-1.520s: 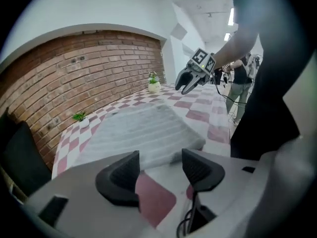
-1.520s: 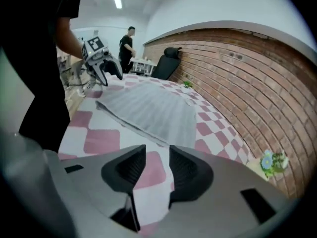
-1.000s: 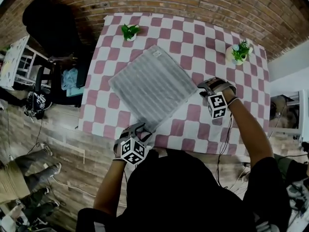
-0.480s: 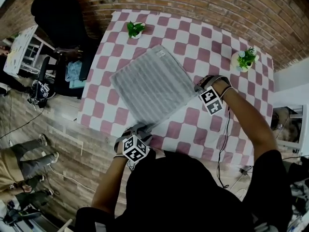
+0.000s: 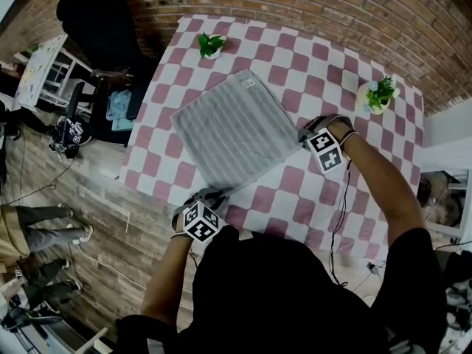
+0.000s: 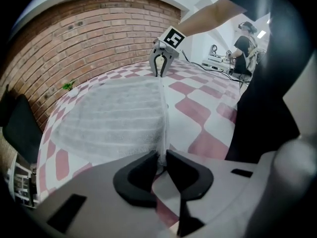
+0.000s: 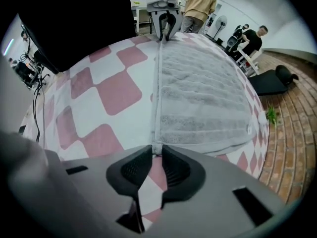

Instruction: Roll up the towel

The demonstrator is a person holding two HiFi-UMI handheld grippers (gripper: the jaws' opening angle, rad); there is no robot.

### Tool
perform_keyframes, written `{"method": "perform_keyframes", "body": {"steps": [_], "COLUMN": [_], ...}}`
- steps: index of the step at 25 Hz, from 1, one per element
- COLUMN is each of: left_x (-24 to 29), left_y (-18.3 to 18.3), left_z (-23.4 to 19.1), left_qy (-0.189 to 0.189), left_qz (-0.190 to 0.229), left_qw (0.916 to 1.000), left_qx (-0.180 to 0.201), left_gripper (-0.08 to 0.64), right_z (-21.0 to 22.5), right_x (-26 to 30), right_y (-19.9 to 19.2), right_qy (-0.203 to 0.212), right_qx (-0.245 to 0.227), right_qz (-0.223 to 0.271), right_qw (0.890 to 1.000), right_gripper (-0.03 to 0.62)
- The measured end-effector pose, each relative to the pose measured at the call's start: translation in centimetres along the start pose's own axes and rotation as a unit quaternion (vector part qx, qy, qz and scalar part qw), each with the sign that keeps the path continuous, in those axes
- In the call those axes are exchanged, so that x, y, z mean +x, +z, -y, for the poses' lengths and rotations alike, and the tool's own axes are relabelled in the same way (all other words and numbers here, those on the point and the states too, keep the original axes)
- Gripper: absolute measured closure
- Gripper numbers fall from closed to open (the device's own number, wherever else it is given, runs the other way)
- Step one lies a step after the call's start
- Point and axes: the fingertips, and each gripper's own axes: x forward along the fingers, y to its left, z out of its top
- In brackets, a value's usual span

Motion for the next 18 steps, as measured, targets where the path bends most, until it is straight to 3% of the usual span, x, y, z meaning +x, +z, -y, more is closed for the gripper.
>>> {"method": "perform_keyframes", "body": {"steps": [4,9,18], "left_x": [-0.1,-0.9,-3.5], "left_y": [-0.1,0.0,0.0], "left_z": [-0.3,0.0,-0.2], "left_qy": [0.020,0.023,-0.002], "left_qz": [0.001,0.013,0.022], "left_qw": [0.9998,0.9997,0.9993], "left_qx": [-0.002,0.002,0.031], "left_gripper": [0.523,0.534,0.535], "right_z": [0.0,-0.2,-2.5], "right_x": [-0.3,-2.5,-5.0], "right_y": [0.0,0.3,1.7], "right_qy": [-0.020,-0.058,-0.056], "right_qx": [0.018,0.084,0.131], "right_qz": [0.005,0.038,0.059], "right_qw": [1.000,0.994,0.988], "right_gripper": [0.542,0.569,0.569]}}
